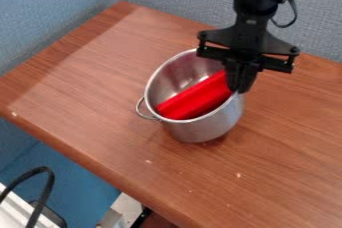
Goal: Move the red object from the metal pot to the table
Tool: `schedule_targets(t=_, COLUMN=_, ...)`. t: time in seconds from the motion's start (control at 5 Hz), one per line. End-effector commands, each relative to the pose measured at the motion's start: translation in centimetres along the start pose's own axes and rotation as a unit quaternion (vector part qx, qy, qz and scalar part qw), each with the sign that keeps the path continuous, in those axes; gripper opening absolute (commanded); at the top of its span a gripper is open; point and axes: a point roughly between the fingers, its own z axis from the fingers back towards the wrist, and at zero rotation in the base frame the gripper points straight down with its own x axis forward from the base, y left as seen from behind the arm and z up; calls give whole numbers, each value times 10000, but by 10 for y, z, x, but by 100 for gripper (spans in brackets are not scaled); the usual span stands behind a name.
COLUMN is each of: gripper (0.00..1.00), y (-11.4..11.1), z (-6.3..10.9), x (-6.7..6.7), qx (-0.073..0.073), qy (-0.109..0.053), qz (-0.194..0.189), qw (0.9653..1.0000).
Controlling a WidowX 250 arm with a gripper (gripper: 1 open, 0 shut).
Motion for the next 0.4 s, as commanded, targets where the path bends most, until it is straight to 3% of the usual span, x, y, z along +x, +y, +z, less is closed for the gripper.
schedule_targets(t=0.0, gripper=0, y=7, z=7, x=4, qx=-72, qy=-271, qz=-153, qw=9995)
schedule_targets(t=0.2, gripper=0, y=12, z=2, x=5, qx=-99, qy=-440, qz=-305, qw=9985)
